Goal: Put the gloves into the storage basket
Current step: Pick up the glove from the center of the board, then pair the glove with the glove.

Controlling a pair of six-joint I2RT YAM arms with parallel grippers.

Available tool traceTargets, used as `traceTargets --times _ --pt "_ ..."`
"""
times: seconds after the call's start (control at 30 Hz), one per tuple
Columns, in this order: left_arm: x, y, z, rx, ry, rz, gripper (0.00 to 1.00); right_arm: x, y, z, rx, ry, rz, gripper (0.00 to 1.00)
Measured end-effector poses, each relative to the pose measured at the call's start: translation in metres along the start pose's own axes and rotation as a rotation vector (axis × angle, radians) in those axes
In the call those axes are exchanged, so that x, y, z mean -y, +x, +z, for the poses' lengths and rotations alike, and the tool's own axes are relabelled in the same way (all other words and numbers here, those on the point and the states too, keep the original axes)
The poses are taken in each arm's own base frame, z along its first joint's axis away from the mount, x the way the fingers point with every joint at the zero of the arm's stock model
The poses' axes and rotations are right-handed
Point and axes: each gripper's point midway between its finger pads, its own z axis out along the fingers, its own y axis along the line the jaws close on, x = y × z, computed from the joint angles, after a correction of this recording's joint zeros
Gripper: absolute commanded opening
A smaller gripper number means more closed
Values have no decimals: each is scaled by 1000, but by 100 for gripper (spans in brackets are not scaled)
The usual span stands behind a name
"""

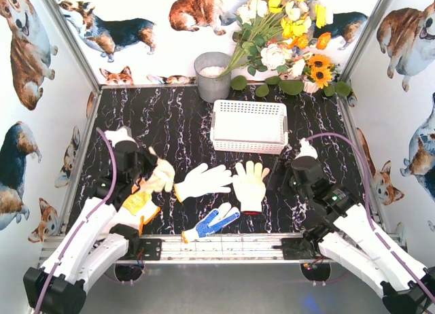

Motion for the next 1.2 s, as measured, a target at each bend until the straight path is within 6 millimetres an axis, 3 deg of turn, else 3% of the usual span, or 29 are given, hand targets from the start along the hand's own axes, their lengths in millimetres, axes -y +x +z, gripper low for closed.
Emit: traceTargets --times 0.13,0.3,0.5,0.67,0.9,1.2 --pt "42 -16 -14 -3 185 103 0 -33 -13 -13 8 -156 -39 99" --pt "106 -12 -36 -76 495 231 0 -79 -20 -27 -18 -383 -104 100" --pt "169 34 -74 -227 827 375 0 -122 -14 -41 -90 -615 -147 100" --pt "223 67 -126 -351 1103 478 0 -150 -20 -63 -82 -798 -163 100" --pt "257 72 -183 -380 1358 520 0 -172 -28 -97 -43 -978 -189 100" --pt "266 88 -233 -451 1538 547 0 -192 -29 -140 -39 -1200 -243 100"
